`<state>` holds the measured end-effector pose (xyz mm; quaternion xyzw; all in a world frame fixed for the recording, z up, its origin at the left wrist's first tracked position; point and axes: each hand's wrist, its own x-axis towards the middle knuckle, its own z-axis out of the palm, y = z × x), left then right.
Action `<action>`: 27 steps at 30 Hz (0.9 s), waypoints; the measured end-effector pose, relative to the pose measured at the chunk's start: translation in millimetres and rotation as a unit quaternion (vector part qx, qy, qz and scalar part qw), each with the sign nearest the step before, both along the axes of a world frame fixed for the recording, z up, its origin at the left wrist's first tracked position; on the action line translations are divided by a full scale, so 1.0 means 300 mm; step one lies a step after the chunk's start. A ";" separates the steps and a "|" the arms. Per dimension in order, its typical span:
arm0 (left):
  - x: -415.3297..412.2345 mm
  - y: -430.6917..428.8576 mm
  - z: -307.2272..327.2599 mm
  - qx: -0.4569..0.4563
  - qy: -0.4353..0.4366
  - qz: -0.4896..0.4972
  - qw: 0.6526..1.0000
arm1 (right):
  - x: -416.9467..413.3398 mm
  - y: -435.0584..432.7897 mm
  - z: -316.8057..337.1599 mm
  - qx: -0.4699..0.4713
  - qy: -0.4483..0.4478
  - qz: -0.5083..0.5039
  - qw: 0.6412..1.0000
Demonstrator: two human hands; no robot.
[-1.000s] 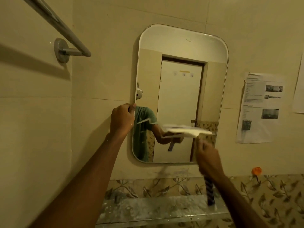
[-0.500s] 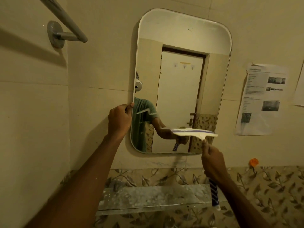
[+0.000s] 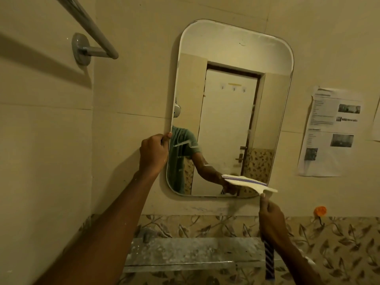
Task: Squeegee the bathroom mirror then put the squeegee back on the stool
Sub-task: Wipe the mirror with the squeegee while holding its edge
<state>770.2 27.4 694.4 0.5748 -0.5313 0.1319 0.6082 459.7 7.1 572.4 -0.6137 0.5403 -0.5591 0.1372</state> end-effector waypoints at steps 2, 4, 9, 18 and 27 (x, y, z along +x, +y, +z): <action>0.002 0.003 0.003 0.006 0.013 -0.014 1.000 | -0.024 0.004 0.077 0.000 0.011 0.019 1.000; 0.006 0.003 0.004 0.012 0.026 -0.024 0.999 | -0.050 -0.014 0.206 -0.027 -0.015 0.032 0.999; 0.018 -0.003 0.008 0.029 0.041 -0.047 0.998 | 0.017 -0.064 0.200 -0.048 -0.063 0.012 0.997; 0.008 0.024 0.022 0.048 0.042 -0.057 0.996 | 0.091 0.024 0.078 -0.060 -0.013 0.028 0.998; 0.021 0.038 0.044 0.088 0.131 -0.120 0.980 | 0.389 0.073 0.405 -0.214 0.047 0.104 0.970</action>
